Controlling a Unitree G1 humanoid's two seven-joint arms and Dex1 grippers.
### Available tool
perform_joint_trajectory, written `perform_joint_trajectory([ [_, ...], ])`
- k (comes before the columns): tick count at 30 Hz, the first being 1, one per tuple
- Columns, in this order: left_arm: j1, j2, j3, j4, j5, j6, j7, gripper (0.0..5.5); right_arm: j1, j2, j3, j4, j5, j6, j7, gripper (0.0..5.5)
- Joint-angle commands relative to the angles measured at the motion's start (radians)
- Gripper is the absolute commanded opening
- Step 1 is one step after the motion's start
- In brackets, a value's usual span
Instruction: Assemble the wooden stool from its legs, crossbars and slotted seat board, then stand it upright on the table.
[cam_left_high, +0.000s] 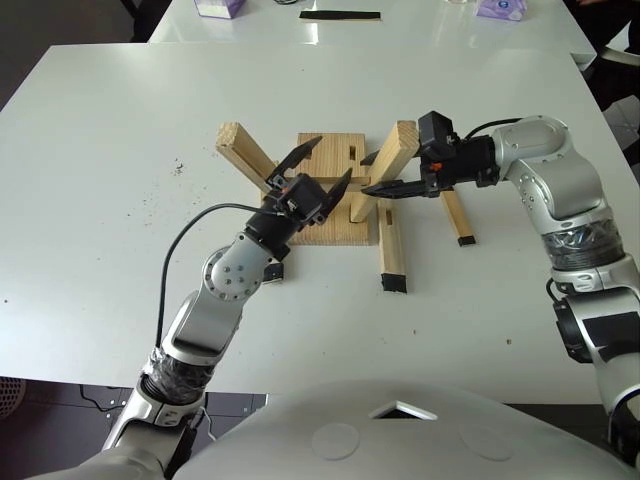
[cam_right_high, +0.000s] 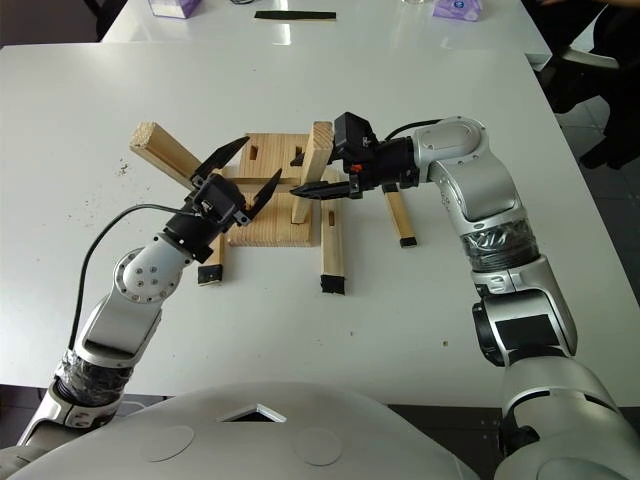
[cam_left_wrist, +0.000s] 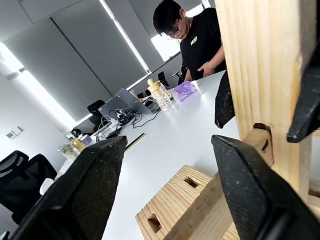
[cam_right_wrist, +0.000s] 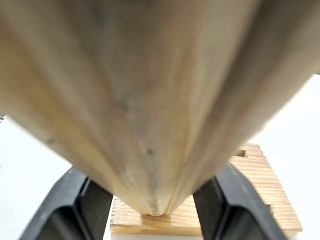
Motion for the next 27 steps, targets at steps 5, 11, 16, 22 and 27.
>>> perform_joint_trajectory([
  [5, -0.012, -0.150, 0.092, 0.025, -0.097, 0.220, 0.062, 3.15, -0.005, -0.006, 0.035, -0.033, -0.019, 0.043, 0.032, 2.03],
  [11, -0.015, -0.252, 0.115, 0.012, -0.189, 0.428, 0.069, 2.31, -0.026, 0.018, 0.016, -0.088, 0.020, 0.134, -0.005, 2.03],
  [16, -0.088, -0.317, 0.177, -0.094, -0.340, 0.509, 0.055, 1.52, -0.030, 0.035, -0.004, -0.119, 0.032, 0.196, -0.040, 2.03],
  [22, -0.311, -0.415, 0.346, -0.249, -0.549, 0.542, 0.139, 0.82, -0.031, 0.043, -0.017, -0.119, 0.016, 0.220, -0.067, 2.03],
  [27, -0.631, -0.327, 0.708, -0.279, -0.746, 0.547, 0.375, 0.82, -0.026, 0.032, -0.023, -0.116, 0.006, 0.229, -0.071, 2.03],
])
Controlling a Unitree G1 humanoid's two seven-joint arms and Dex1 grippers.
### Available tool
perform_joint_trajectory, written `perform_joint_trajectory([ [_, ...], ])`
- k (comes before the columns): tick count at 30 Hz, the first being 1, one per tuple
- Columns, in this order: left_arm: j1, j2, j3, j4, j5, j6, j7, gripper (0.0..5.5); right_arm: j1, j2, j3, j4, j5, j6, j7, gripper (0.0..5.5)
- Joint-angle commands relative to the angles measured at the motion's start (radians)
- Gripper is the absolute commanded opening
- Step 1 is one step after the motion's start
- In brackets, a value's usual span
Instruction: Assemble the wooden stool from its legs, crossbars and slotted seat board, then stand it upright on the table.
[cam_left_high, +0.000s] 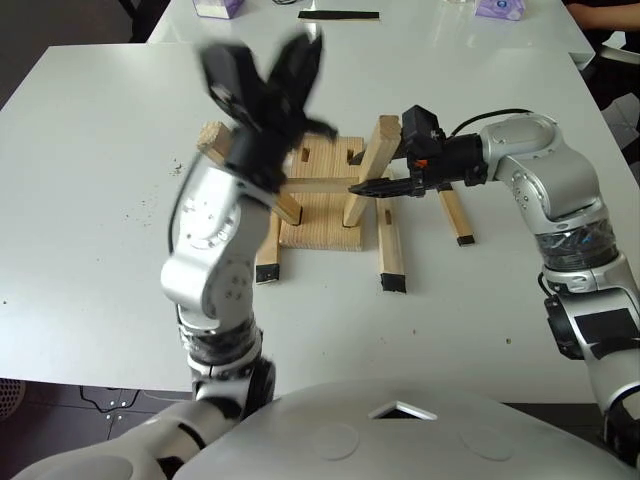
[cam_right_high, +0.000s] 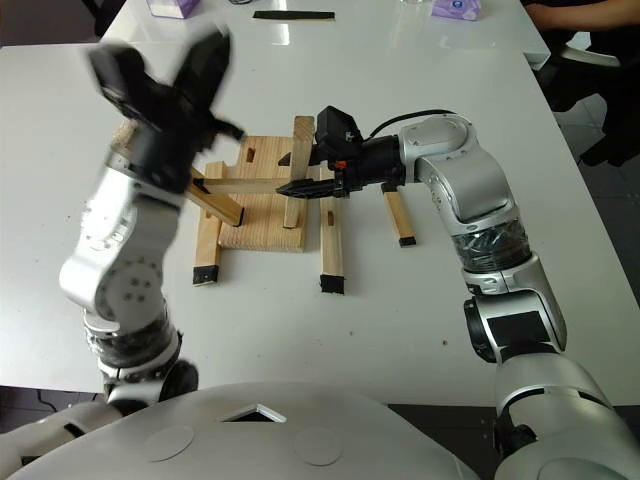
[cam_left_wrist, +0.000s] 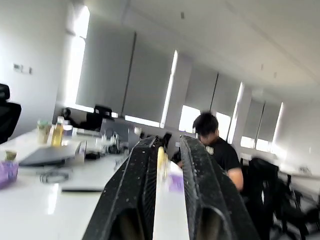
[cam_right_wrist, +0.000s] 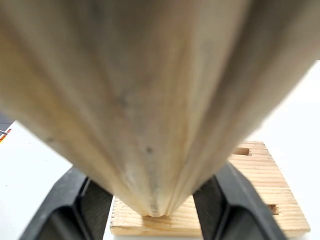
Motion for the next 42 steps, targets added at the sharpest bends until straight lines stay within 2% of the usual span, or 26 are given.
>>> perform_joint_trajectory([
  [1, -0.197, 0.160, 0.304, -0.006, -0.083, 0.014, 0.164, 0.82, -0.007, -0.014, -0.017, -0.008, 0.013, 0.021, -0.004, 2.03],
  [3, -0.159, 0.279, 0.405, 0.022, -0.039, 0.036, 0.173, 0.53, 0.001, -0.021, -0.023, -0.016, 0.014, 0.028, -0.009, 2.03],
  [5, -0.020, 0.382, 0.456, 0.060, 0.017, 0.063, 0.122, 0.21, 0.001, -0.025, -0.030, -0.020, 0.019, 0.038, -0.012, 2.03],
  [6, 0.075, 0.416, 0.448, 0.078, 0.037, 0.084, 0.080, 0.02, 0.000, -0.026, -0.032, -0.022, 0.021, 0.042, -0.013, 2.03],
  [8, 0.261, 0.442, 0.383, 0.110, 0.051, 0.094, -0.024, 0.00, -0.005, -0.027, -0.036, -0.021, 0.025, 0.048, -0.010, 2.03],
  [11, 0.472, 0.417, 0.136, 0.069, -0.014, 0.112, -0.194, 0.00, -0.022, -0.017, -0.017, -0.002, 0.012, 0.040, 0.004, 2.03],
  [15, 0.481, 0.308, -0.263, -0.095, -0.159, 0.131, -0.321, 0.00, -0.021, -0.008, 0.031, -0.015, 0.003, 0.042, 0.038, 2.03],
  [17, 0.493, 0.277, -0.348, -0.122, -0.169, 0.117, -0.338, 0.00, -0.027, -0.007, 0.062, -0.014, -0.009, 0.037, 0.066, 2.03],
  [21, 0.552, 0.309, -0.312, -0.071, -0.115, 0.073, -0.354, 0.00, -0.030, -0.019, 0.111, 0.043, -0.074, -0.029, 0.106, 2.03],
  [25, 0.542, 0.297, -0.245, 0.019, -0.035, 0.010, -0.286, 0.00, -0.020, -0.009, 0.108, 0.075, -0.095, -0.070, 0.090, 2.03],
  [26, 0.528, 0.290, -0.205, 0.037, -0.031, -0.007, -0.268, 0.00, -0.012, -0.004, 0.091, 0.084, -0.091, -0.086, 0.071, 2.03],
  [27, 0.516, 0.284, -0.170, 0.045, -0.036, -0.017, -0.255, 0.00, -0.005, 0.001, 0.072, 0.090, -0.083, -0.099, 0.055, 2.40],
  [30, 0.493, 0.284, -0.051, 0.041, -0.103, -0.026, -0.228, 0.00, 0.020, -0.004, -0.026, 0.070, -0.020, -0.097, 0.021, 2.84],
  [35, 0.508, 0.326, 0.037, 0.018, -0.153, 0.001, -0.210, 0.00, 0.105, -0.052, -0.153, -0.074, 0.082, -0.002, -0.028, 3.60],
  [42, 0.563, 0.371, 0.070, -0.012, -0.157, 0.014, -0.197, 0.00, 0.208, -0.106, -0.235, -0.196, 0.148, 0.064, -0.086, 3.70],
])
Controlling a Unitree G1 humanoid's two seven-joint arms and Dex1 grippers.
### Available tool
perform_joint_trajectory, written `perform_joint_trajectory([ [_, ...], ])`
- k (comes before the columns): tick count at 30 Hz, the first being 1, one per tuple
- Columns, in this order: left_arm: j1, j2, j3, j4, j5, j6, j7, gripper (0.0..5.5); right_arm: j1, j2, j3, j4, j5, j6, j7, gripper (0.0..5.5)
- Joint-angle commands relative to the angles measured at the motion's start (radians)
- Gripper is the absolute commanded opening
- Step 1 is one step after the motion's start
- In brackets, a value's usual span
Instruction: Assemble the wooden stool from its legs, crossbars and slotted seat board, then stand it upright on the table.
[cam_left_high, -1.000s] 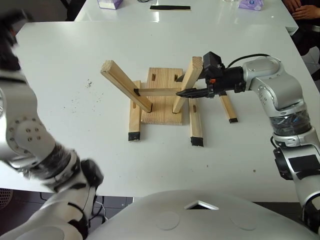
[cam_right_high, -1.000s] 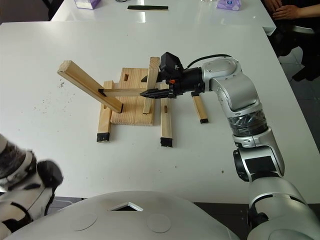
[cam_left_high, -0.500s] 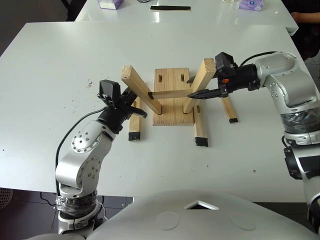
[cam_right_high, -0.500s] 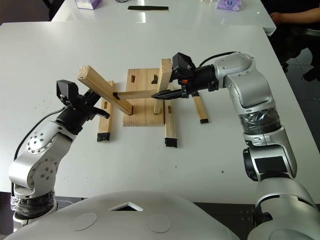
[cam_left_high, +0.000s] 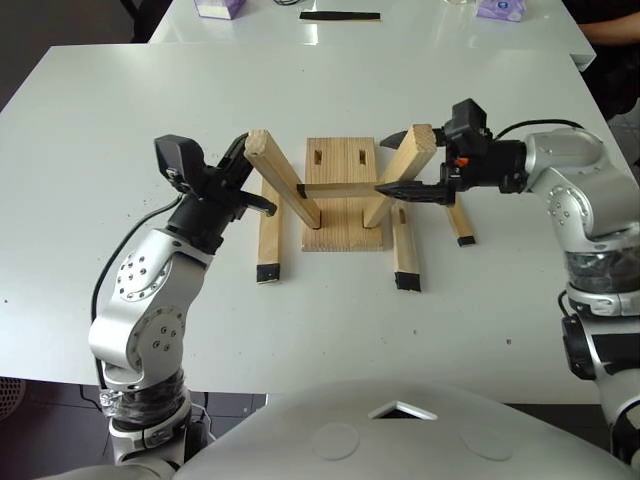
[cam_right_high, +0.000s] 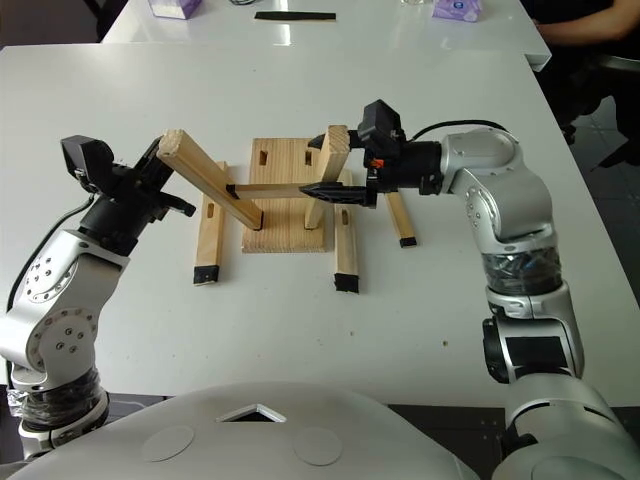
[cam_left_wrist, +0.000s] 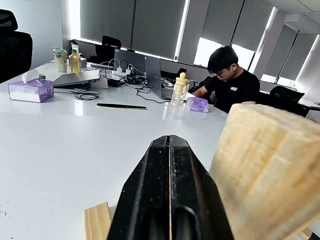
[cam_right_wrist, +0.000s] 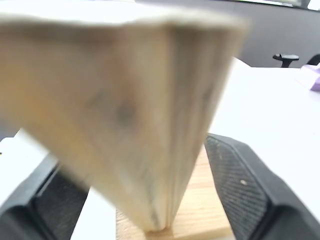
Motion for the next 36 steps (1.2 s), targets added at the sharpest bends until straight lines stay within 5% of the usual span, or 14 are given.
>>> perform_joint_trajectory([
  [1, 0.034, 0.032, 0.017, -0.011, 0.015, 0.011, 0.011, 0.00, 0.041, -0.031, -0.075, -0.071, 0.058, 0.049, -0.045, 3.70],
  [9, 0.123, 0.022, 0.142, -0.022, 0.060, 0.031, 0.151, 0.00, 0.221, -0.086, -0.437, -0.231, 0.360, 0.260, -0.211, 3.52],
  [18, 0.174, -0.080, -0.033, -0.098, 0.172, -0.018, 0.237, 0.00, 0.369, 0.081, -0.166, -0.330, -0.106, 0.101, -0.705, 2.17],
  [24, 0.200, -0.135, -0.175, -0.162, 0.346, -0.079, 0.315, 0.00, 0.428, 0.287, 0.002, -0.589, -0.209, 0.209, -1.004, 1.28],
  [32, 0.184, -0.126, -0.052, -0.179, 0.470, -0.068, 0.373, 0.00, 0.462, 0.363, -0.017, -0.698, -0.413, 0.305, -1.258, 0.04],
  [36, 0.165, -0.116, -0.071, -0.193, 0.481, -0.046, 0.347, 0.00, 0.469, 0.356, -0.007, -0.734, -0.476, 0.312, -1.282, 0.01],
])
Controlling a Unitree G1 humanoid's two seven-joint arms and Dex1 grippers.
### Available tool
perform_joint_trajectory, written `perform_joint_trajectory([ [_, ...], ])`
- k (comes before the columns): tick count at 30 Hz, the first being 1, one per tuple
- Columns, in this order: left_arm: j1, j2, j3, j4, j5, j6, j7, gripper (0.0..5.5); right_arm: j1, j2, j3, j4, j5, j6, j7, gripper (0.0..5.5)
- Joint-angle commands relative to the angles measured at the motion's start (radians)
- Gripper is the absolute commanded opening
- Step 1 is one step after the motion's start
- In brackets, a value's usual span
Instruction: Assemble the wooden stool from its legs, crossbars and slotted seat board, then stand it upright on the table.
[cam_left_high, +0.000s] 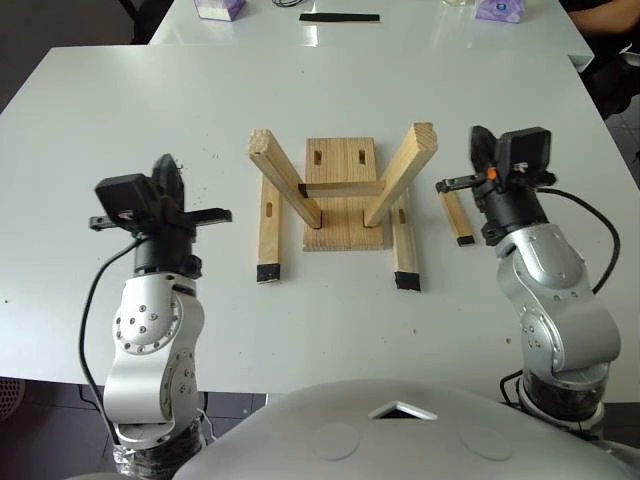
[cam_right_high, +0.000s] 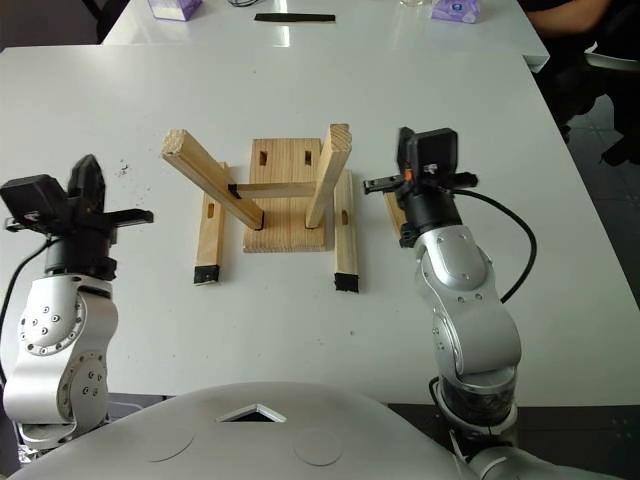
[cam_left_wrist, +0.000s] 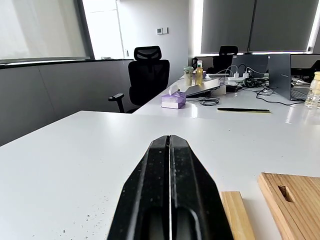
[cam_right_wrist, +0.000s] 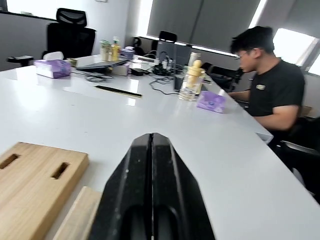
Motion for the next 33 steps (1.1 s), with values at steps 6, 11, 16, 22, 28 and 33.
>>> perform_joint_trajectory([
  [6, -0.071, 0.066, -0.266, 0.010, -0.021, 0.041, -0.199, 0.00, -0.087, 0.035, 0.214, -0.058, 0.059, 0.026, 0.143, 0.01],
  [11, -0.130, 0.059, -0.398, 0.054, 0.001, 0.028, -0.262, 0.00, -0.170, 0.018, 0.394, -0.012, 0.197, 0.036, 0.365, 0.01],
  [16, -0.100, 0.095, -0.334, 0.071, 0.001, 0.011, -0.304, 0.00, -0.148, -0.019, 0.342, 0.046, 0.165, 0.010, 0.377, 0.01],
  [22, -0.063, 0.103, -0.227, 0.111, -0.026, -0.006, -0.319, 0.00, -0.107, -0.090, 0.117, 0.091, 0.158, -0.067, 0.413, 0.01],
  [28, -0.077, 0.152, 0.170, 0.184, -0.299, 0.024, -0.390, 0.00, -0.306, -0.173, -0.163, 0.311, 0.318, -0.129, 0.572, 0.01],
  [33, -0.397, 0.293, 0.280, 0.275, -0.612, 0.154, -0.426, 0.00, -0.584, -0.116, -0.281, 0.453, 0.654, -0.028, 0.692, 0.01],
])
